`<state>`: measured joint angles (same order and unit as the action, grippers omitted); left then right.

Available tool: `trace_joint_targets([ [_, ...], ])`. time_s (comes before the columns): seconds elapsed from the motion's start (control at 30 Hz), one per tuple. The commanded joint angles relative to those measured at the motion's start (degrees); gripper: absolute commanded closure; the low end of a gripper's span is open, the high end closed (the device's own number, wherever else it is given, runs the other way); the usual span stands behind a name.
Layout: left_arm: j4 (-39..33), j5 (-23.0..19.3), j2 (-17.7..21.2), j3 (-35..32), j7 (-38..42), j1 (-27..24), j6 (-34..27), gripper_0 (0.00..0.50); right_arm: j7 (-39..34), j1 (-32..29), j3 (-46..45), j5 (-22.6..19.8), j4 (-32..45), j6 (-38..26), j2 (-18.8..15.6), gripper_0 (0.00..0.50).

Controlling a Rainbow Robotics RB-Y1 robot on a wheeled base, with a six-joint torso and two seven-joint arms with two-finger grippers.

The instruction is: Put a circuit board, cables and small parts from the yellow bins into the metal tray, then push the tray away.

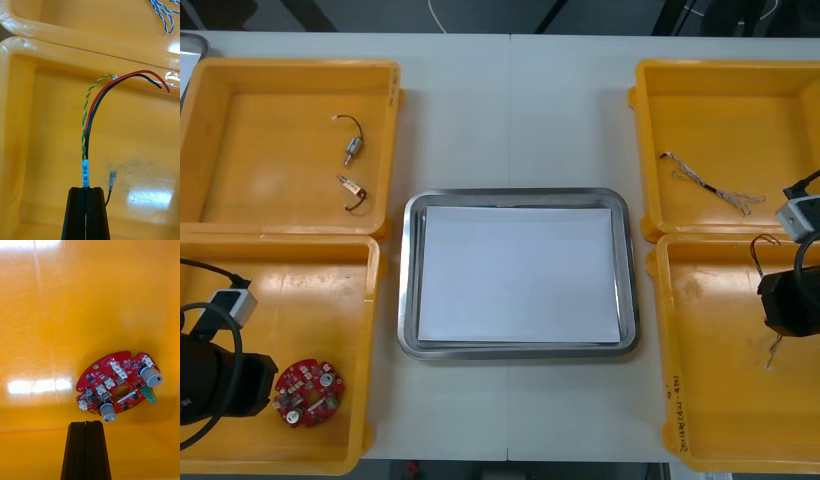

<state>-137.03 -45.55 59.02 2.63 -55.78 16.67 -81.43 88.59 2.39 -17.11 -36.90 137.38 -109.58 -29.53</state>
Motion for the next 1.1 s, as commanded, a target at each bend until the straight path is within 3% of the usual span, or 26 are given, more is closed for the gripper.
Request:
trace_joint_targets([
  [0.03, -3.42, -3.4, 0.66, -5.09, 5.6, -2.96, -5.05, 0.5, 0.45, 1.65, -3.1, -4.32, 1.93, -0.42, -4.66, 0.5],
  [0.4, -6.5, -14.3, -0.93, -17.04, 5.51, -6.74, -16.74, 0.5, 0.27, 4.2, -3.28, -14.43, 1.93, -0.42, -13.8, 0.5],
  [0.73, -6.76, -15.71, -1.37, -18.27, 5.6, -7.09, -17.71, 0.493, 0.53, 9.3, -5.21, -19.88, 2.37, -0.42, -17.05, 0.5],
  [0.8, -6.85, -15.79, -1.37, -18.27, 5.86, -7.09, -17.62, 0.194, 0.18, 9.65, -5.65, -21.11, 2.37, -0.42, -18.46, 0.5],
  [0.83, -6.85, -15.79, -1.37, -18.27, 5.86, -7.09, -17.62, 0.194, 0.18, 9.65, -5.65, -21.11, 2.37, -0.42, -18.46, 0.5],
  [0.87, -6.85, -15.79, -1.37, -18.27, 6.04, -7.09, -17.53, 0.0, 0.18, 9.83, -6.0, -21.46, 2.37, -0.42, -19.43, 0.5],
  [1.1, -7.11, -16.06, -1.37, -18.27, 6.74, -6.83, -17.53, 0.0, 0.27, 10.0, -7.23, -26.21, 2.37, -0.42, -22.41, 0.5],
])
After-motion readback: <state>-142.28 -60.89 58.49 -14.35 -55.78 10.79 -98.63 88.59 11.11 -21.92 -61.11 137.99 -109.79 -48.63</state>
